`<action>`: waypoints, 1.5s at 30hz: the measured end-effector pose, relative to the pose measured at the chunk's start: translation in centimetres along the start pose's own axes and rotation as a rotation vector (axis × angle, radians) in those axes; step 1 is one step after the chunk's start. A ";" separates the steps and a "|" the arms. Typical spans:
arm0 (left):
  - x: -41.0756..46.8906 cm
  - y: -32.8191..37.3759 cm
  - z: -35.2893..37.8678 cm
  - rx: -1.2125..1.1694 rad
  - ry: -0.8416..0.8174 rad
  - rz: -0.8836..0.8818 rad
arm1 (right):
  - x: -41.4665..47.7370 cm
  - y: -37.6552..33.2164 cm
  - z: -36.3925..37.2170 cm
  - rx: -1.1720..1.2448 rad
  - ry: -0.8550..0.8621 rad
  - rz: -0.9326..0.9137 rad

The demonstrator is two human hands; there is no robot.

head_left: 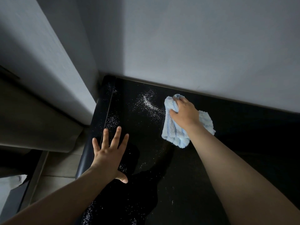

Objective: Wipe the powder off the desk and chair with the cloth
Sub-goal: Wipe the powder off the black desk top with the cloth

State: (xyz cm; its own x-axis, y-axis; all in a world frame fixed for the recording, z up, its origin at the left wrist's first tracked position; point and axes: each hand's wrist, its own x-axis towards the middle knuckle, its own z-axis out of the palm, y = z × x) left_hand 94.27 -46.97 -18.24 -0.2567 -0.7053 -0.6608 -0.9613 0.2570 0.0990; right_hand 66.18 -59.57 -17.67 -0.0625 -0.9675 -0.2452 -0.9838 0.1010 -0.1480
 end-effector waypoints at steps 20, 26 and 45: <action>0.0 0.2 -0.3 -0.005 -0.006 0.006 | -6.4 -0.2 1.8 -0.005 0.012 -0.001; -0.3 0.3 -0.5 -0.005 0.002 0.003 | -8.4 -0.3 2.3 -0.010 0.005 0.011; -1.8 0.4 -0.1 0.008 0.081 -0.006 | -16.7 -0.6 4.4 0.029 0.039 0.002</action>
State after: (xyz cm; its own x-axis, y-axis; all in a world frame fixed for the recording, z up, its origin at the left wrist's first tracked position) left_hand 94.34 -45.67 -16.99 -0.2589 -0.7575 -0.5993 -0.9620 0.2581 0.0893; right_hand 68.57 -42.48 -17.75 -0.0712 -0.9756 -0.2077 -0.9785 0.1087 -0.1751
